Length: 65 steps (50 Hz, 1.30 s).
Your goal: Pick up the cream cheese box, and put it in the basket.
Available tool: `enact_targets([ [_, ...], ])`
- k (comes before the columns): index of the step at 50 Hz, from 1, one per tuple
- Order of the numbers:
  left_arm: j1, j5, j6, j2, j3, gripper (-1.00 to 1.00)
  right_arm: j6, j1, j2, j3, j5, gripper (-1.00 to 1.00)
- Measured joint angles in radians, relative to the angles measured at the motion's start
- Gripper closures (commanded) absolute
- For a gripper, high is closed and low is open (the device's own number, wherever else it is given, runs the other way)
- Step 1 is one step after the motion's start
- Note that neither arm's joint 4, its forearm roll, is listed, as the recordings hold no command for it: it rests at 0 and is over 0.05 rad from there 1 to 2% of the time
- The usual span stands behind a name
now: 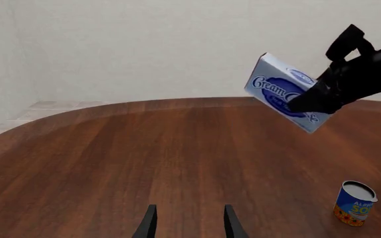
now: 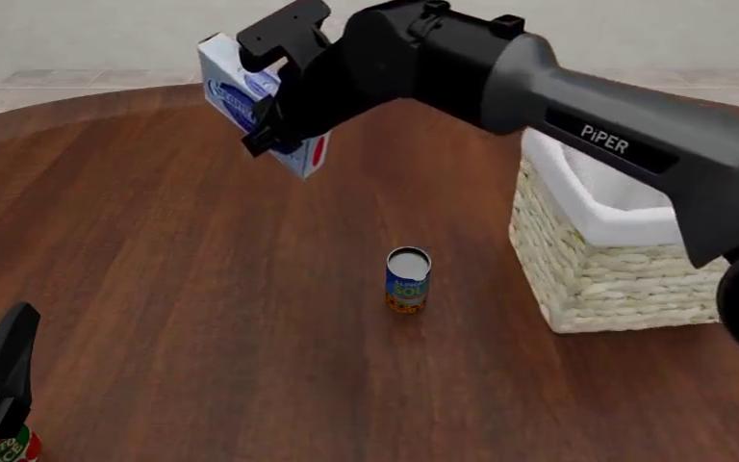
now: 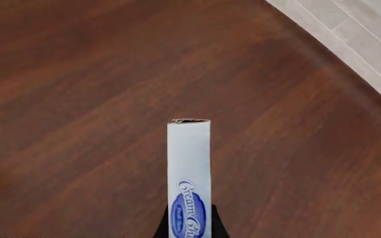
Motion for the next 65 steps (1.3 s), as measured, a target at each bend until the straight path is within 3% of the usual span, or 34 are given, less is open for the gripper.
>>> enact_targets([
  [65,0.0,0.0,0.0,0.0,0.0,-1.0,0.06,0.009,-0.317,0.152,-0.042,1.0],
])
